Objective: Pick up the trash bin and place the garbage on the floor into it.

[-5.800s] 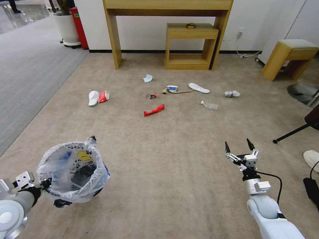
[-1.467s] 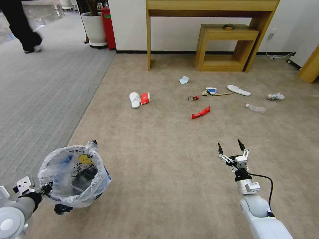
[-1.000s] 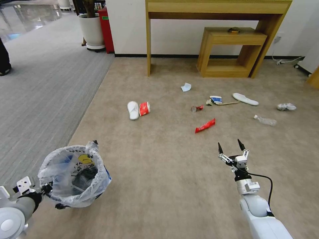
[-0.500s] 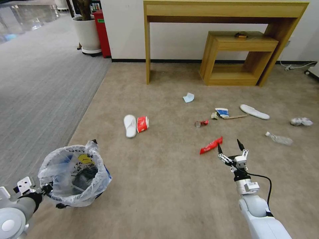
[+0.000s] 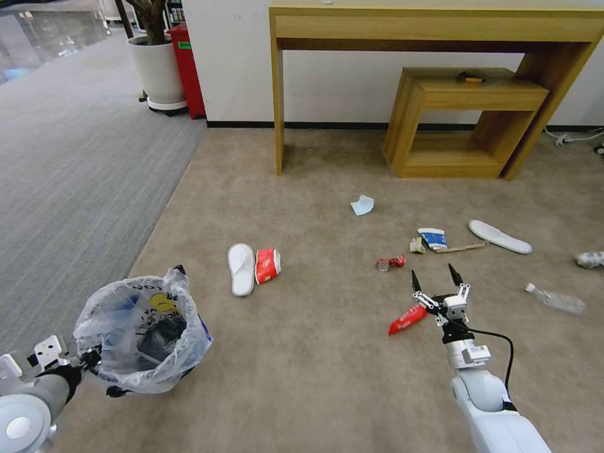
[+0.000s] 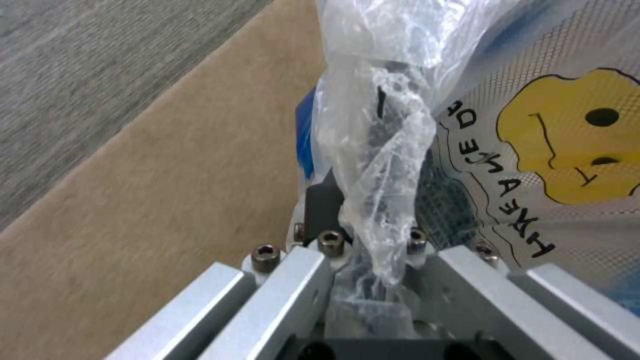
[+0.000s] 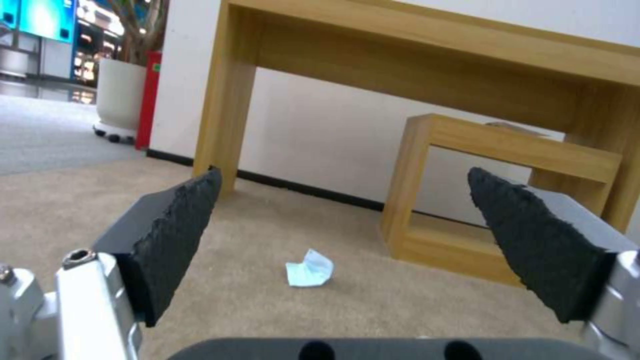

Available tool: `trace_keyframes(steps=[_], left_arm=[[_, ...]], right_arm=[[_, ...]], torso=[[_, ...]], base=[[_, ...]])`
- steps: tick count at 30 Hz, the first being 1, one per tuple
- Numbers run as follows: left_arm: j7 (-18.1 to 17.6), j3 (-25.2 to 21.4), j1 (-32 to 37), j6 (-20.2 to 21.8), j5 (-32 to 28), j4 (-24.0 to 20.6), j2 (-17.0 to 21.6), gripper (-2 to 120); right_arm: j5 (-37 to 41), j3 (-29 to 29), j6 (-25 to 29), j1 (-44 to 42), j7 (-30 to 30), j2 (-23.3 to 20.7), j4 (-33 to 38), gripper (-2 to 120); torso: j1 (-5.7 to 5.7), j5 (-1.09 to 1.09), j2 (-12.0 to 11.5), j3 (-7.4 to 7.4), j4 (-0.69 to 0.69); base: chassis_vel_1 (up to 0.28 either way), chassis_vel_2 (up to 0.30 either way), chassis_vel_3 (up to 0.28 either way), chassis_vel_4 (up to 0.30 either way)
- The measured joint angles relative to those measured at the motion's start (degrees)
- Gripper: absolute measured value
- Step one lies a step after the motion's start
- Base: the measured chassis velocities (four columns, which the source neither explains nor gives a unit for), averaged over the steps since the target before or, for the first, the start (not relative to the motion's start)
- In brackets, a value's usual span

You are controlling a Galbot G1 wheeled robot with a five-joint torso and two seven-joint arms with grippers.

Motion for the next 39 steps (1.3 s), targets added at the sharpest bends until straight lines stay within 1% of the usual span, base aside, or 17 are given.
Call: trace_keyframes(steps=[14,39], left_arm=[[0.01,0.03,0.16,-0.02,0.19,-0.21,-0.25,0],[0.04,0.15,0.16,-0.07,0.27,-0.22,-0.25,0]], right_arm=[[0.04,-0.02,0.26,-0.33,0.03,-0.03,0.25,99],[-0.02,-0.11,0.48,-0.18,-0.04,0.32,-0.02,99]], torso=[[0.0,0.0,0.0,0.0,0.0],[0.0,-0.01,0.0,0.0,0.0]], base=[[-0.083,0.089,0.09,-0.098],[-0.054,0.052,0.05,-0.053]])
